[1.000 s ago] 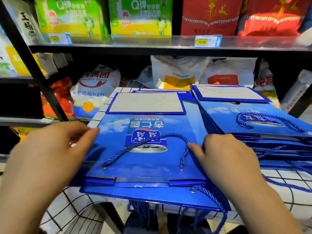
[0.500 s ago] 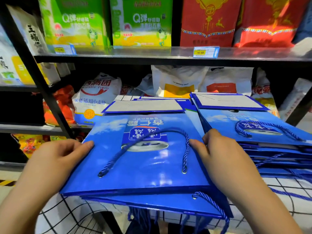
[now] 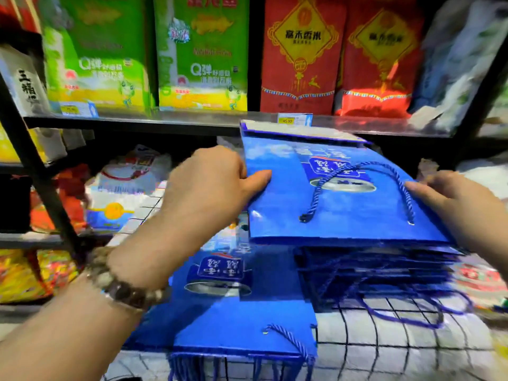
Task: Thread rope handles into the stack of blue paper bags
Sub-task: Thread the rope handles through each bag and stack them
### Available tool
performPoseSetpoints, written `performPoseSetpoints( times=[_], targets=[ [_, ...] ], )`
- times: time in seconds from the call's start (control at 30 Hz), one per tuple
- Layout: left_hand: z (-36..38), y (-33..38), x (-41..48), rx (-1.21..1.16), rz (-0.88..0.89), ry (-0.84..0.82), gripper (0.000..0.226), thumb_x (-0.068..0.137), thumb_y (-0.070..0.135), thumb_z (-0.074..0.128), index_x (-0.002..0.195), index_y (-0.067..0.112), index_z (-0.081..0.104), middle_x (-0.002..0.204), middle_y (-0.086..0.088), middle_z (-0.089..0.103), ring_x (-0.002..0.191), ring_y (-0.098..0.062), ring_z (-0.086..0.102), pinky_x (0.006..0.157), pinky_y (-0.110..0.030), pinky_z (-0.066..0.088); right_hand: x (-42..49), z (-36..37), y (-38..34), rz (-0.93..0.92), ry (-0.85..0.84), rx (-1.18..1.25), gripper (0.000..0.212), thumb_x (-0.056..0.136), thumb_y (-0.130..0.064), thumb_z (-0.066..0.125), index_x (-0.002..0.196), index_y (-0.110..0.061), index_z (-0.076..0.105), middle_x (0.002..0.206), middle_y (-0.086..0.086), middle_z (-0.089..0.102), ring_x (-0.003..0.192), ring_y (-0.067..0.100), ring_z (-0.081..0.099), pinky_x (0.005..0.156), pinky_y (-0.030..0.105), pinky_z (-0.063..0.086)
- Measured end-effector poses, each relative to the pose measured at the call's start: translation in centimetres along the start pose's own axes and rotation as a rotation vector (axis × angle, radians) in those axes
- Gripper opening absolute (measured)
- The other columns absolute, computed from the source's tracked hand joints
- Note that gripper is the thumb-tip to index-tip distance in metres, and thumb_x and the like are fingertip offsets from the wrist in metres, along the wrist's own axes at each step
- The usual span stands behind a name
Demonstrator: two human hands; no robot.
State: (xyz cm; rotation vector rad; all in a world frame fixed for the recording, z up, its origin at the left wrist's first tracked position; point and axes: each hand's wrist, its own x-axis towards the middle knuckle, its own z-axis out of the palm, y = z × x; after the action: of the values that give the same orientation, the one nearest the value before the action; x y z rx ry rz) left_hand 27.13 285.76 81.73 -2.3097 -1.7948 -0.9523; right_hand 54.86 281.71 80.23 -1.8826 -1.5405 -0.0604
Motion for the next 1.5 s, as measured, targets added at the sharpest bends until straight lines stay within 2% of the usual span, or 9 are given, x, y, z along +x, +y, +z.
performPoseSetpoints(
  times=[0.17, 0.33, 0.43, 0.53, 0.63, 0.87, 1.1, 1.33, 1.5],
  targets=[
    [6.4, 4.0, 2.5, 0.038, 0.069, -0.203, 0.047, 0.088, 0.054, 0.046, 0.065, 0.013, 0.044, 0.079, -0.008, 0.058, 0.085, -0.030, 0.057, 0.062, -0.030, 0.036, 1.2, 0.1, 6.4, 0.122, -0.076, -0.099, 0.055, 0.083, -0.050, 0.053, 0.072, 0.004, 0.057, 0.069, 0.021, 0.059, 0.068, 0.035, 0.054, 0.059, 0.039, 0.034],
    [11.1, 4.8, 2.0, 0.099, 0.041, -0.349, 0.040, 0.092, 0.049, 0.044, 0.075, 0.013, 0.044, 0.098, -0.011, 0.062, 0.090, -0.030, 0.056, 0.066, -0.032, 0.037, 2.3, 2.0, 9.5, 0.186, -0.199, -0.213, 0.042, 0.090, -0.034, 0.054, 0.061, -0.003, 0.051, 0.068, 0.019, 0.056, 0.068, 0.031, 0.050, 0.058, 0.036, 0.028],
    [11.5, 4.3, 1.7, 0.222, 0.076, -0.344, 0.037, 0.091, 0.052, 0.044, 0.087, 0.016, 0.051, 0.104, -0.009, 0.063, 0.094, -0.029, 0.058, 0.066, -0.031, 0.037, 2.6, 2.9, 9.9, 0.199, -0.214, -0.275, 0.040, 0.083, -0.041, 0.062, 0.063, -0.008, 0.049, 0.064, 0.013, 0.056, 0.068, 0.031, 0.053, 0.055, 0.035, 0.032],
    [10.4, 4.8, 1.6, 0.324, 0.185, -0.208, 0.034, 0.093, 0.044, 0.044, 0.102, 0.014, 0.057, 0.107, -0.007, 0.061, 0.099, -0.028, 0.056, 0.067, -0.031, 0.036, 2.6, 2.6, 8.5, 0.128, -0.053, -0.351, 0.036, 0.076, -0.037, 0.070, 0.080, -0.011, 0.045, 0.087, 0.020, 0.064, 0.084, 0.037, 0.059, 0.062, 0.037, 0.039],
    [9.8, 6.4, 0.5, 0.153, 0.348, -0.198, 0.034, 0.096, 0.035, 0.038, 0.117, 0.015, 0.056, 0.118, -0.007, 0.056, 0.109, -0.029, 0.052, 0.080, -0.036, 0.043, 2.8, 3.1, 6.1, -0.050, -0.010, -0.310, 0.019, 0.083, -0.030, 0.063, 0.090, -0.015, 0.053, 0.097, 0.015, 0.065, 0.092, 0.034, 0.059, 0.071, 0.038, 0.043],
    [12.2, 7.7, -2.1, -0.025, 0.417, -0.604, 0.049, 0.096, 0.048, 0.031, 0.128, 0.013, 0.044, 0.128, -0.011, 0.050, 0.116, -0.028, 0.046, 0.091, -0.039, 0.039, 2.9, 7.9, 3.0, -0.097, -0.581, -0.301, 0.045, 0.095, -0.040, 0.040, 0.133, -0.016, 0.045, 0.142, 0.007, 0.044, 0.128, 0.024, 0.041, 0.104, 0.032, 0.032],
    [14.2, 7.1, -2.3, 0.059, 0.456, -0.656, 0.058, 0.097, 0.047, 0.029, 0.141, 0.009, 0.027, 0.146, -0.014, 0.031, 0.134, -0.030, 0.028, 0.109, -0.044, 0.026, 2.5, 9.8, 4.1, -0.086, -0.759, -0.463, 0.053, 0.100, -0.039, 0.017, 0.147, -0.023, 0.001, 0.157, 0.005, -0.006, 0.144, 0.018, -0.004, 0.116, 0.041, 0.009],
    [13.7, 6.9, -2.5, 0.064, 0.435, -0.712, 0.068, 0.096, 0.051, 0.026, 0.148, 0.015, 0.002, 0.156, -0.011, 0.007, 0.143, -0.024, 0.007, 0.115, -0.043, 0.007, 2.1, 10.0, 3.9, -0.094, -0.682, -0.441, 0.051, 0.100, -0.039, 0.017, 0.147, -0.025, 0.005, 0.157, 0.003, -0.002, 0.144, 0.018, 0.000, 0.116, 0.042, 0.010],
    [9.7, 6.3, -3.0, 0.124, 0.511, -0.739, 0.072, 0.094, 0.051, 0.035, 0.148, 0.019, -0.001, 0.157, -0.008, -0.003, 0.144, -0.021, -0.002, 0.116, -0.043, 0.003, 1.3, 8.6, 3.5, -0.263, -0.273, -0.329, 0.042, 0.094, -0.029, 0.046, 0.133, -0.011, 0.046, 0.137, 0.012, 0.049, 0.126, 0.027, 0.045, 0.101, 0.038, 0.036]
  ],
)
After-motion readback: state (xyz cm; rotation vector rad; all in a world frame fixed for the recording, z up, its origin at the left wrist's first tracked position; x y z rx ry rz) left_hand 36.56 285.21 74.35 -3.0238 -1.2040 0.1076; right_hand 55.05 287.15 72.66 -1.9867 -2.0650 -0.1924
